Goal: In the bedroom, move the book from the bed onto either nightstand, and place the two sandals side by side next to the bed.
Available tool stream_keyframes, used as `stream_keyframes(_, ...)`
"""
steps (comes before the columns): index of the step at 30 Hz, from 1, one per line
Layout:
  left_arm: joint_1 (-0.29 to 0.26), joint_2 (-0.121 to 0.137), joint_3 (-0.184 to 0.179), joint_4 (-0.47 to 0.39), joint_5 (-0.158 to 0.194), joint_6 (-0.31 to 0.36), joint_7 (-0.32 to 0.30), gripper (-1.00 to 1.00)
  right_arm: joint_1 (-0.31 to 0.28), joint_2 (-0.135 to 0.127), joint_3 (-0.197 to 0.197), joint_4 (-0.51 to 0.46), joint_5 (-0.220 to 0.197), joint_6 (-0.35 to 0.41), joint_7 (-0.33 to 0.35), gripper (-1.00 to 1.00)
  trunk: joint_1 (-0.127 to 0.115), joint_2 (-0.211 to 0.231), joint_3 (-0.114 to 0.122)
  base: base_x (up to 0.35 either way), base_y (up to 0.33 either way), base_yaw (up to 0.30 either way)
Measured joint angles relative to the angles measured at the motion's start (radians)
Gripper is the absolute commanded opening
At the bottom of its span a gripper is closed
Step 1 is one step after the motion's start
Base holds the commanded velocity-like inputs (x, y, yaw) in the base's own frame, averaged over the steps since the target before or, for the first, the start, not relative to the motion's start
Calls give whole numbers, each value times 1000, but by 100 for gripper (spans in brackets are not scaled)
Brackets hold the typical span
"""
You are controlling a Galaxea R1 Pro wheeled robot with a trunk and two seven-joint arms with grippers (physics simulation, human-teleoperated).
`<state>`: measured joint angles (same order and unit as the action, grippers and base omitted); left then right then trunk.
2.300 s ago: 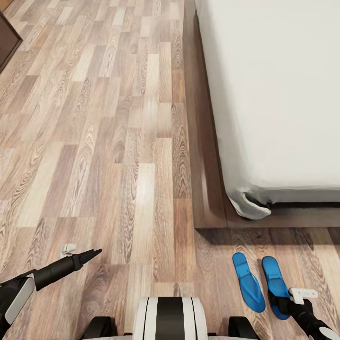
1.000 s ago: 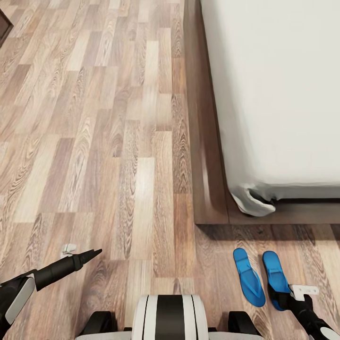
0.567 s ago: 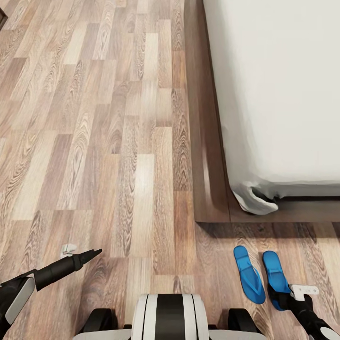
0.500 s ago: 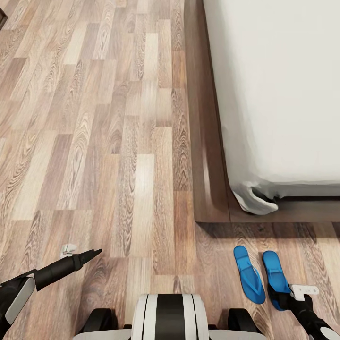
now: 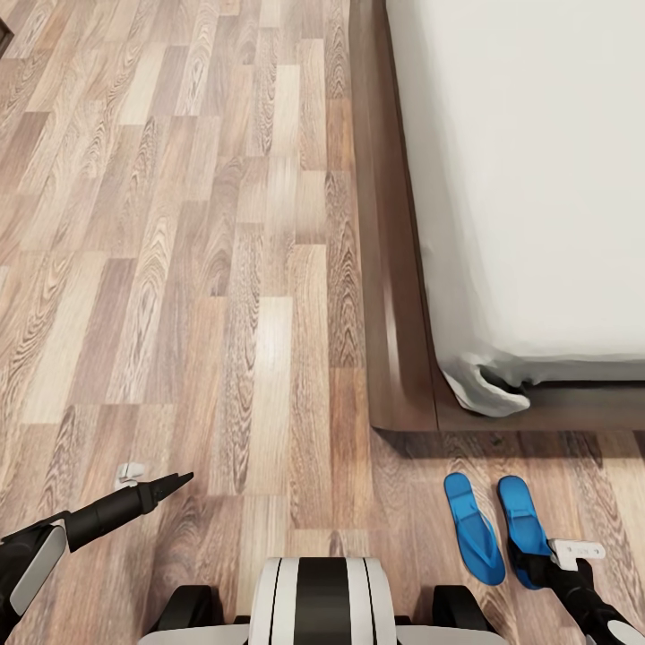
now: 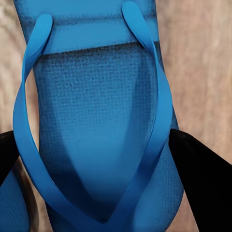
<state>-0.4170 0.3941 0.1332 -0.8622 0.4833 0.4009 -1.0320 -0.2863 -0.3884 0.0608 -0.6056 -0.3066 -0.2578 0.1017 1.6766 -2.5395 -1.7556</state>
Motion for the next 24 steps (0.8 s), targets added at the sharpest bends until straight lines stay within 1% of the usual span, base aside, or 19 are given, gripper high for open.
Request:
stream_keyframes(16, 0, 0, 1, 0, 0, 0, 0, 100, 0, 0, 0, 0, 0, -1, 0, -100, 0, 0, 0, 5, 0, 0)
stream_keyframes(20, 0, 0, 1, 0, -1, 1, 1, 100, 0, 0, 0, 0, 0, 0, 0, -100, 0, 0, 0, 117, 0, 0)
stream_keyframes(24, 0, 0, 1, 0, 0, 1, 1, 100, 0, 0, 0, 0, 0, 0, 0, -100, 0, 0, 0, 26, 0, 0)
